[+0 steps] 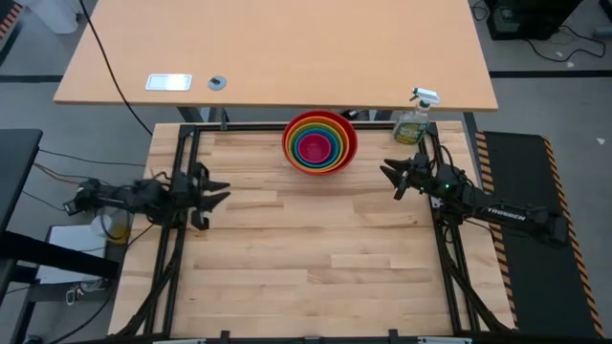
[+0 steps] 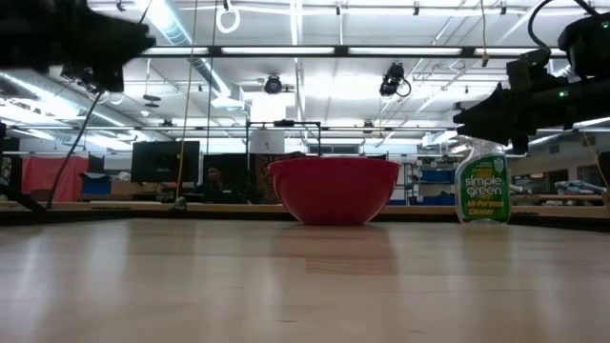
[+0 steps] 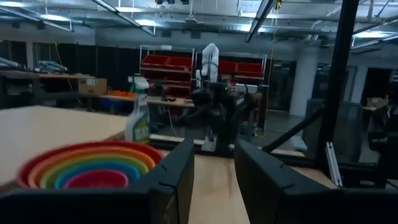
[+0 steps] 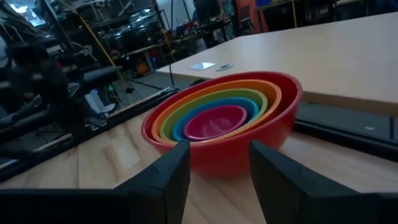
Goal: Nest bowls inside each other
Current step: Return to Home Position
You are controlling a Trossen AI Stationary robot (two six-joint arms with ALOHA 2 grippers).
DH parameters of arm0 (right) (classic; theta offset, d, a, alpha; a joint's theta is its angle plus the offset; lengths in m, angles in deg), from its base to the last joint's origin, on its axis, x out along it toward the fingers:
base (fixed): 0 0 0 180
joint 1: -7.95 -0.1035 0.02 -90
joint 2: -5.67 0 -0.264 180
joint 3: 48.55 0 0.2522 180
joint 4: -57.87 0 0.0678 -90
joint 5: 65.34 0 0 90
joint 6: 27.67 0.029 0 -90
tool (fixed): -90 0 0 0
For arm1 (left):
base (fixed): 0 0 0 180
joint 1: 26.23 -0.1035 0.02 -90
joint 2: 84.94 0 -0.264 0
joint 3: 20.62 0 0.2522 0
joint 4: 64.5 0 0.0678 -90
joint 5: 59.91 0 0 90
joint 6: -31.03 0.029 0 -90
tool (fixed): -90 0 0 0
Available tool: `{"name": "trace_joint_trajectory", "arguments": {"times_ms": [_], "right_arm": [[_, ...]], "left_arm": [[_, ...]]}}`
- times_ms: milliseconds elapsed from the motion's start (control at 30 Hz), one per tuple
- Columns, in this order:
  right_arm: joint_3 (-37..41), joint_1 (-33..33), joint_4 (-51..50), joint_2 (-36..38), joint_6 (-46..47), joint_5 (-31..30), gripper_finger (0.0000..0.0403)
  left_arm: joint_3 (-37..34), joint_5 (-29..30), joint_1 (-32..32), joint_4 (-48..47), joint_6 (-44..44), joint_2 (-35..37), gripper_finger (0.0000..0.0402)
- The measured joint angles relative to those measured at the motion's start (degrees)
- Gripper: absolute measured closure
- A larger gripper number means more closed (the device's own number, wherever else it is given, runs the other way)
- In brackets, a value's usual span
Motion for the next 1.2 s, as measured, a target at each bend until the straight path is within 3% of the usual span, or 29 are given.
{"name": "trace_joint_trajectory", "arguments": {"times_ms": [133,467,700,1200], "right_arm": [[0.0,0.0,-0.1,0.2,0.3,-0.1,0.0233],[0.0,0.1,0.1,0.0,1.3,0.2,0.0233],[0.0,0.1,0.2,0.0,1.4,0.3,0.0233],[0.0,0.1,0.2,0.0,1.4,0.5,0.0233]], "left_arm": [[-5.5,-0.3,0.0,4.8,-1.5,-0.1,0.0285],[-5.4,-6.6,0.0,3.3,0.3,-0.4,0.0285],[-5.4,-6.6,0.0,2.6,-3.6,-0.5,0.0285],[-5.5,-6.6,0.0,2.7,-2.8,-0.5,0.0285]]}}
